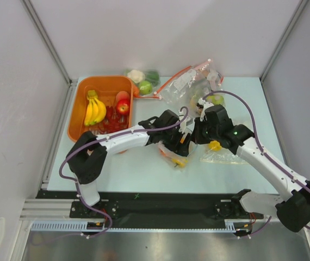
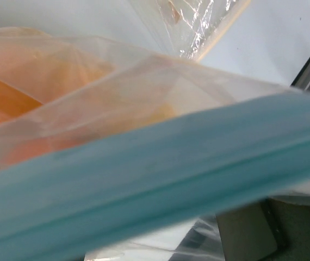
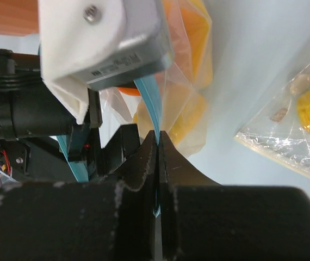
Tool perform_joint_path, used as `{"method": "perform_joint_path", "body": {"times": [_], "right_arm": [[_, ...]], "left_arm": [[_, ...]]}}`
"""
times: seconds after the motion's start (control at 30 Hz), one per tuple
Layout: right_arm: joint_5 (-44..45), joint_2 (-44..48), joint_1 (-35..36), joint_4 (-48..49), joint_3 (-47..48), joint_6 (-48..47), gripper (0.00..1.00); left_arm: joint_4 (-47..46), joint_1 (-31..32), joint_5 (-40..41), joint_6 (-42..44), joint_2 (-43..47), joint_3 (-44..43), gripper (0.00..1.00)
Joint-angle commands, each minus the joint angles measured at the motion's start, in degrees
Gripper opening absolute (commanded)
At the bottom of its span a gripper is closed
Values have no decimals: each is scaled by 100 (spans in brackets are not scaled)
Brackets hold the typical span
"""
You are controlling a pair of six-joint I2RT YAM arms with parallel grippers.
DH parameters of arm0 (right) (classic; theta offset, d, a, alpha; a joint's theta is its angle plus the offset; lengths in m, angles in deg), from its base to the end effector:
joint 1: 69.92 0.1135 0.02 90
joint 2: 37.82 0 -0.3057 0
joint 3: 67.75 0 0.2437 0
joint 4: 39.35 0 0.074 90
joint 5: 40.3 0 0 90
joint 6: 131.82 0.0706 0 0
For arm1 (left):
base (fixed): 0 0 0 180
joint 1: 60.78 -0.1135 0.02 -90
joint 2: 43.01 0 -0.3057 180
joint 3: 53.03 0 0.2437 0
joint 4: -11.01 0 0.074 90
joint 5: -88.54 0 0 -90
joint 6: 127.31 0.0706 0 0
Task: Open the zip-top bag and remove the fake food
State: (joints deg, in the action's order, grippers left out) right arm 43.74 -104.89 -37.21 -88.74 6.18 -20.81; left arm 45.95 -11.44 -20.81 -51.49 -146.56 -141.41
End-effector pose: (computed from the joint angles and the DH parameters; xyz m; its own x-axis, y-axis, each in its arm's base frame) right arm 0.2057 0.1408 0.3267 -0.7467 -0.0558 -0.6628 -0.3579 0.8736 0.3297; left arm 0.2540 -0.3316 0.2390 -0.6940 0.4532 -0.5595 0.7057 0.5823 -0.4036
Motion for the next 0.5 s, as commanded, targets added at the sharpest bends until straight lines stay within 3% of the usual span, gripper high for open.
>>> {"method": "perform_joint_path", "body": {"times": [0.0, 0.27, 0.47], "right_arm": [[-248, 141, 78, -108, -53, 96, 0], [-266, 177, 78, -160, -79, 122, 0], [-99, 220, 78, -222, -62, 175, 0]], "left_arm": [[-556, -100, 336, -375, 18, 125, 80], [-689, -258, 538, -560, 80, 267, 75], [-654, -311, -41, -367, 230, 364, 74]]}}
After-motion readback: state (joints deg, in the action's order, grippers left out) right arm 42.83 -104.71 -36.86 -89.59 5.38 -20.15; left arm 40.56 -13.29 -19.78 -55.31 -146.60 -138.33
